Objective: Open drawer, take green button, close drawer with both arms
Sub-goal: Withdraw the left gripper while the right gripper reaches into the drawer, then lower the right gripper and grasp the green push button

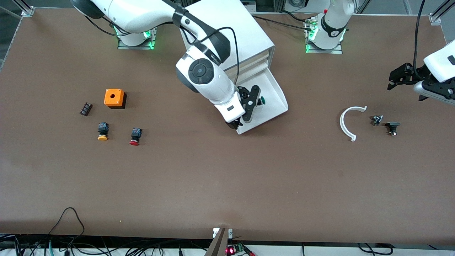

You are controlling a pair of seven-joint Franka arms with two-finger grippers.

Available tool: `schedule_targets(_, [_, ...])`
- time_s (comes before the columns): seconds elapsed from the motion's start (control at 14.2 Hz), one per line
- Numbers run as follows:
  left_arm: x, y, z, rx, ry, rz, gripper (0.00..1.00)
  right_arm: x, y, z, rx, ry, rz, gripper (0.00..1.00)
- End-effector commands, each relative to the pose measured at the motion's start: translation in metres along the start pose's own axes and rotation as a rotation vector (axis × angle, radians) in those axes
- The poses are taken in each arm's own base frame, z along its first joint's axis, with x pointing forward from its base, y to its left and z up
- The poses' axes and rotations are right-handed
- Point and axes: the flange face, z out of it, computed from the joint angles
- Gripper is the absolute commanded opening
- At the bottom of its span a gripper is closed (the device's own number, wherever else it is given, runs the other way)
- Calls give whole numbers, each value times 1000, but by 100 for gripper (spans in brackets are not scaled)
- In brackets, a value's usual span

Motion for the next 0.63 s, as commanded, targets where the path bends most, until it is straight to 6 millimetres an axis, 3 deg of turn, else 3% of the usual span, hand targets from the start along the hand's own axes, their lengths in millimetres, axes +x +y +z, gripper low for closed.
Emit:
schedule_targets(0.0, [-5, 6, -2, 37, -21, -38, 100, 9, -18, 25, -41, -60, -81, 100])
schedule_targets(0.28, [-4, 4, -1, 38, -18, -41, 100, 21, -55, 52, -54, -104, -139, 100])
schedule_targets(0.56, [-9, -9, 1, 20, -14, -92, 100, 20, -61, 59, -52, -128, -211, 100])
